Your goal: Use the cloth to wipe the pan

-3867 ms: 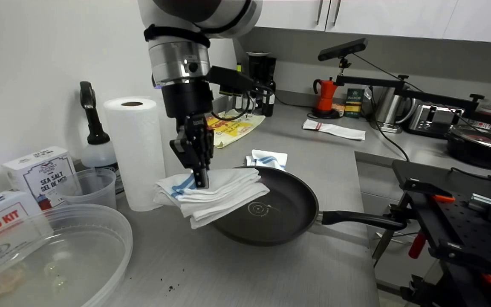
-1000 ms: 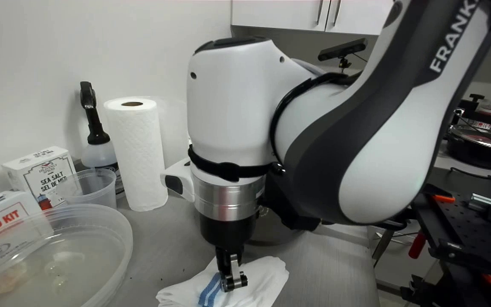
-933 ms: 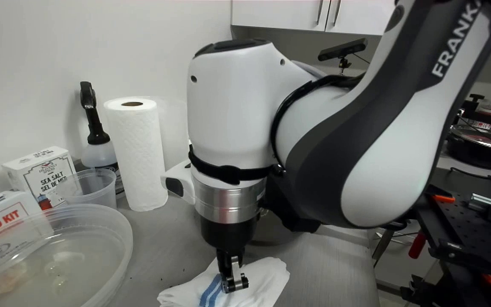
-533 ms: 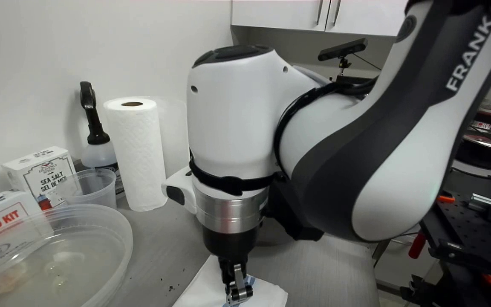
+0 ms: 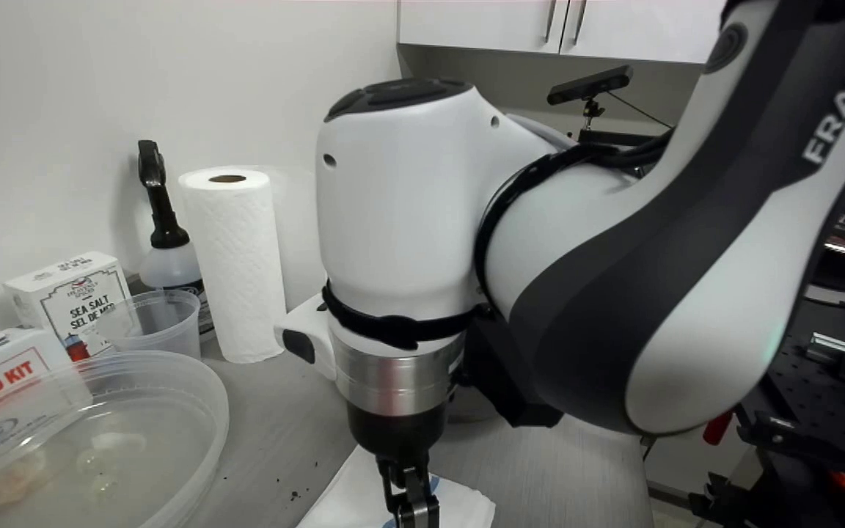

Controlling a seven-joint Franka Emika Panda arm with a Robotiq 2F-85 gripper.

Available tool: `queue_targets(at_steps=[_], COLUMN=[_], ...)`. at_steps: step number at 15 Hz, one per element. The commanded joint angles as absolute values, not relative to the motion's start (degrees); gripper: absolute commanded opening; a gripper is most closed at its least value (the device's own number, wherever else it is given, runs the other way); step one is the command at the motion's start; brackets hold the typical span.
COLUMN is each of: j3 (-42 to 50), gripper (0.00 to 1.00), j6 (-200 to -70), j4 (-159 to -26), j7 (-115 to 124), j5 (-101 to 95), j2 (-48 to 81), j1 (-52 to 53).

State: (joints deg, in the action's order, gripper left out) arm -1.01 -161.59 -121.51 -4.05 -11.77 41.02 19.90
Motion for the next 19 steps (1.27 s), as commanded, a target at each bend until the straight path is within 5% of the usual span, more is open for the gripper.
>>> queue_targets(at_steps=[1, 13, 19], j3=[-1.74, -0.97, -1.86], gripper=[1.00, 1.00, 1.00], j6=[-157.57, -129.25, -132.97], j4=[-120.81, -114.09, -114.54], j7=[-2.64, -9.99, -9.01], j5=[-11.63, -10.35, -10.77], j2=[38.74, 28.36, 30.37], j1=[18.42, 3.38, 3.53])
